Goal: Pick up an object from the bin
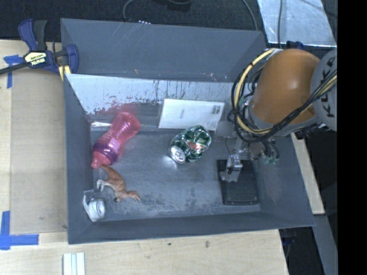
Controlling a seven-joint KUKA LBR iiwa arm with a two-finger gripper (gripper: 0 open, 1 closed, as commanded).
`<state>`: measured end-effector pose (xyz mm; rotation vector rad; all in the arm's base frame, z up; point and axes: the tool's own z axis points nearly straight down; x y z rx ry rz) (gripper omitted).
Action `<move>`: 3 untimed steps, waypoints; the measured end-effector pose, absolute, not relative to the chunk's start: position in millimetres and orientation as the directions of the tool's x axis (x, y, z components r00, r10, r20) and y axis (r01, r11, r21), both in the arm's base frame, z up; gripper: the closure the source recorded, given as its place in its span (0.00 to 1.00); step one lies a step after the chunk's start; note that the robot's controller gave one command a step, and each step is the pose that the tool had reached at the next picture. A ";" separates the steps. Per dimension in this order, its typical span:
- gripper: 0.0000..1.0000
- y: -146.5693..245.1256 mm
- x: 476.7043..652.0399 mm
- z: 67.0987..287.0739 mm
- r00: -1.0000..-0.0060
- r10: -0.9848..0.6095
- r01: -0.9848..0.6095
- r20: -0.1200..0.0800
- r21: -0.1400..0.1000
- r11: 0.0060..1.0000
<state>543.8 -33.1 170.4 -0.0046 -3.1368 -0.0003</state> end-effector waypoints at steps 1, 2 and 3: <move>0.00 -33.1 545.2 175.0 -1.000 0.002 0.002 -0.003 0.000 1.000; 0.00 -11.5 571.0 156.3 -0.999 -0.038 -0.038 -0.005 -0.001 0.999; 0.00 -11.6 608.8 143.6 -0.997 -0.072 -0.072 -0.006 0.000 0.997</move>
Offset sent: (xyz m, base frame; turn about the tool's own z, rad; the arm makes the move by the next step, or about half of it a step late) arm 0.0463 0.0435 -0.0332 -0.0774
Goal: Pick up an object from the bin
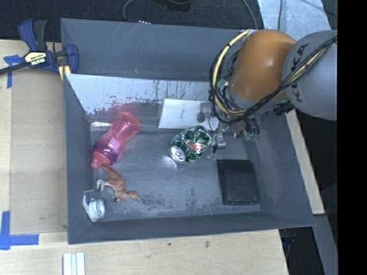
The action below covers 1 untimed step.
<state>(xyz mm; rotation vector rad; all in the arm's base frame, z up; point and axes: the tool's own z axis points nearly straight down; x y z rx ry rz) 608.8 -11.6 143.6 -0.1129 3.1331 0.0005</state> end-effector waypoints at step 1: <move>0.00 1.1 619.3 138.9 -0.999 0.049 0.049 -0.007 0.000 0.999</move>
Offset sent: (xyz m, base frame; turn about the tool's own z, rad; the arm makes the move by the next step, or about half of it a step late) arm -0.0663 0.0210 -0.0101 -0.0889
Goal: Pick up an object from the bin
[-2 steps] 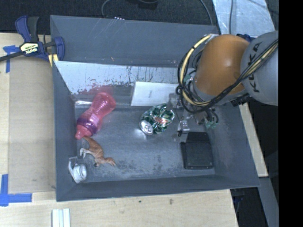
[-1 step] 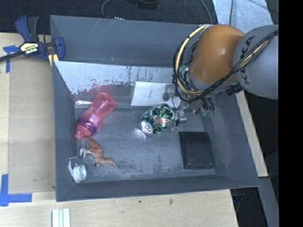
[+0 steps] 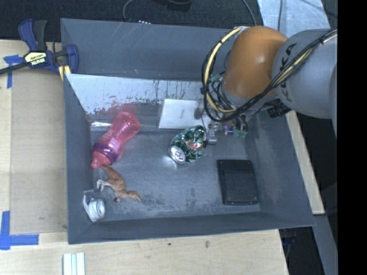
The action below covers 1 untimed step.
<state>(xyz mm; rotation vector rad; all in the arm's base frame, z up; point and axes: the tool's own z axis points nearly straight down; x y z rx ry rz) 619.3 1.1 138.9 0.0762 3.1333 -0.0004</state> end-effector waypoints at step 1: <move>0.00 6.3 594.1 136.8 -0.959 0.282 0.282 -0.007 0.002 0.959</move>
Offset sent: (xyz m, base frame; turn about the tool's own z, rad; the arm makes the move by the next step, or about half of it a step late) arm -0.0268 0.0339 -0.0399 -0.3117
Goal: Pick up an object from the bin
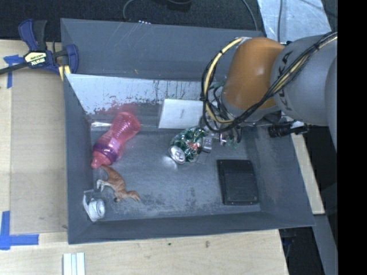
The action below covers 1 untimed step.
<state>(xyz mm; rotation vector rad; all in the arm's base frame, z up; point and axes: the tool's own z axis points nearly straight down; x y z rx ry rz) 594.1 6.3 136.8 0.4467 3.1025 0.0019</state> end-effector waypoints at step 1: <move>0.00 17.5 592.4 122.4 -0.999 0.049 0.049 -0.009 0.000 0.999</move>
Offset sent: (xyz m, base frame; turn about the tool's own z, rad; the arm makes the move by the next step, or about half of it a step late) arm 0.0185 -0.0021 -0.0439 -0.1304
